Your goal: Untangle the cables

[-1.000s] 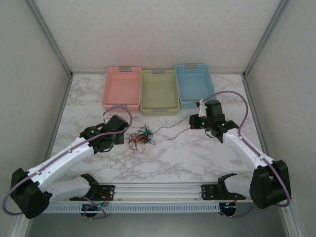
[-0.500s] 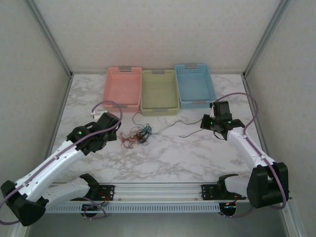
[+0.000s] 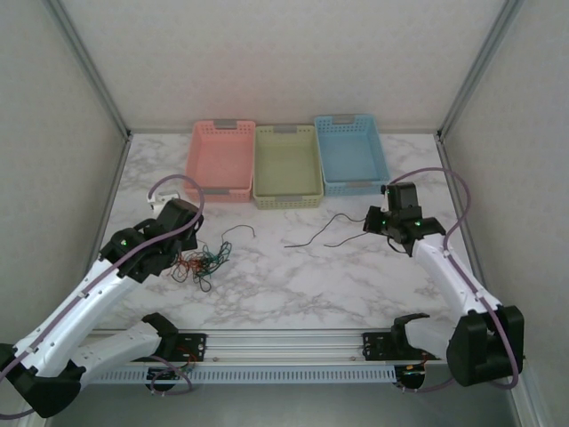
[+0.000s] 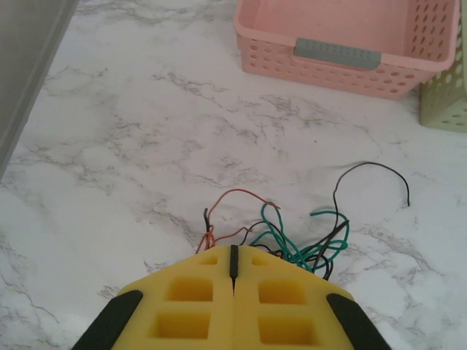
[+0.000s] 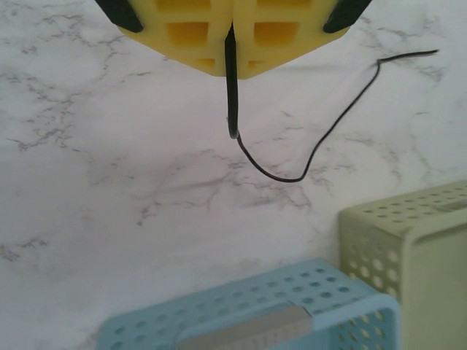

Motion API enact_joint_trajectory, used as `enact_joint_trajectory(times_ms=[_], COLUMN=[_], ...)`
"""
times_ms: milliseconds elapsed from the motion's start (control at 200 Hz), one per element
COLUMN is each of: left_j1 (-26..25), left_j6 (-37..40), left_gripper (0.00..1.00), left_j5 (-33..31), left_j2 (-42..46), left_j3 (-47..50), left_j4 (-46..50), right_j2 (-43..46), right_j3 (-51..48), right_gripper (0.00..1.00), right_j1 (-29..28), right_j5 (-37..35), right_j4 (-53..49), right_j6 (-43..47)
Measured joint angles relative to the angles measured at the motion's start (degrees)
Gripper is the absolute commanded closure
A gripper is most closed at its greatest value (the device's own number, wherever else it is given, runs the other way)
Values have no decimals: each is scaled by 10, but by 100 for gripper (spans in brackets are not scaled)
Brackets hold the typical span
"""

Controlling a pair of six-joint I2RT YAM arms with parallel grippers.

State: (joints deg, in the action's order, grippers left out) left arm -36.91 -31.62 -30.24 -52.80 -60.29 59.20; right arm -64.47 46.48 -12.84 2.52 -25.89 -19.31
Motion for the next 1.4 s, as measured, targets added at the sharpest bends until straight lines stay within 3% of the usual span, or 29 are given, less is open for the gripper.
enact_joint_trajectory(times_ms=[365, 681, 941, 1397], left_j1=[0, 0, 0, 0], left_j6=[17, 25, 30, 30], left_gripper=[100, 100, 100, 100], left_j5=[49, 72, 75, 75], left_j2=[-8, -15, -15, -15], left_j3=[1, 5, 5, 9], left_j4=[-11, -21, -26, -27], right_j2=[131, 146, 68, -193], right_j3=[18, 161, 302, 459], right_gripper=[100, 100, 100, 100], right_j1=[0, 0, 0, 0], right_j5=[59, 39, -31, -110], right_j4=[-15, -70, -63, -28], right_j6=[3, 16, 39, 52])
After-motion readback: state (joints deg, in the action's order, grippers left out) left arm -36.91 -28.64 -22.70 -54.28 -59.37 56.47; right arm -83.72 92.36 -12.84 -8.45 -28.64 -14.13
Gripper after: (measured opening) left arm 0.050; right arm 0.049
